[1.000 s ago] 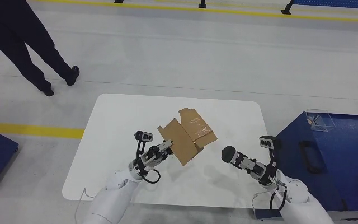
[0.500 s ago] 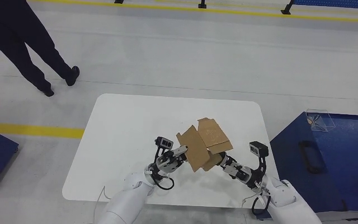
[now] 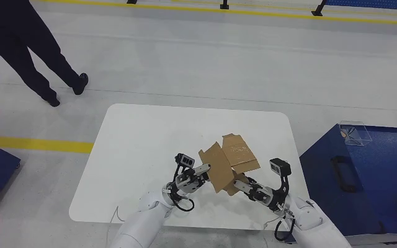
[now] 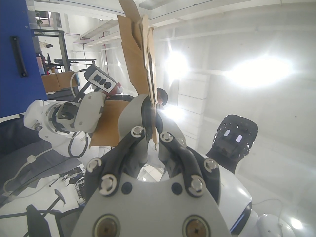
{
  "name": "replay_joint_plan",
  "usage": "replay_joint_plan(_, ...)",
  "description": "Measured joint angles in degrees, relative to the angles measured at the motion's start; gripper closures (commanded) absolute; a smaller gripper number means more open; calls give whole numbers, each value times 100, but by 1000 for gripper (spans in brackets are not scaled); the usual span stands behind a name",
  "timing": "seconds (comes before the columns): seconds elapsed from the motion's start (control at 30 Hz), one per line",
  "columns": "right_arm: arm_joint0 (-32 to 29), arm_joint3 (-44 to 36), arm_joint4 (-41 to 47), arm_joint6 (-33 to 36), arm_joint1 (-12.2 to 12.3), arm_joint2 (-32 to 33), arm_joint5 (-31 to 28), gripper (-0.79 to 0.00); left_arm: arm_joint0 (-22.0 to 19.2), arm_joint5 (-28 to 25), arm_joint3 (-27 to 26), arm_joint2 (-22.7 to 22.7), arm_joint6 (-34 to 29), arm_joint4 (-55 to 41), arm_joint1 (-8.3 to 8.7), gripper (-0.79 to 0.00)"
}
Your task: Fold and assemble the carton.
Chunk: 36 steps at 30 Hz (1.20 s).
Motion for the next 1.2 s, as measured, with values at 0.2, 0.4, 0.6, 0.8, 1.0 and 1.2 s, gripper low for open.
replay_joint_plan(0.2,-35,-15,76,69,10,11,18,0,-44,-41,155,-145,41,37,-38,-785)
replay_joint_plan(0.4,-69,-104,232,195,71,172,391,0,-179,-450,507,-570,446,367,29,-785)
replay_joint_plan(0.6,-158,-401,-149,593,189,509,1235,0,-628,-674,1540,-1398,700,303,242,-785)
replay_joint_plan(0.8,-345,-923,-813,1128,304,785,1809,0,-921,-634,1847,-1598,633,607,337,-785)
replay_joint_plan(1.0,-662,-1607,-1258,1735,422,1057,2062,0,-694,-466,1043,-1358,465,868,276,-785)
replay_joint_plan(1.2,-962,-2123,-1270,2250,521,1289,2159,0,-508,-64,342,-936,61,1297,220,-785)
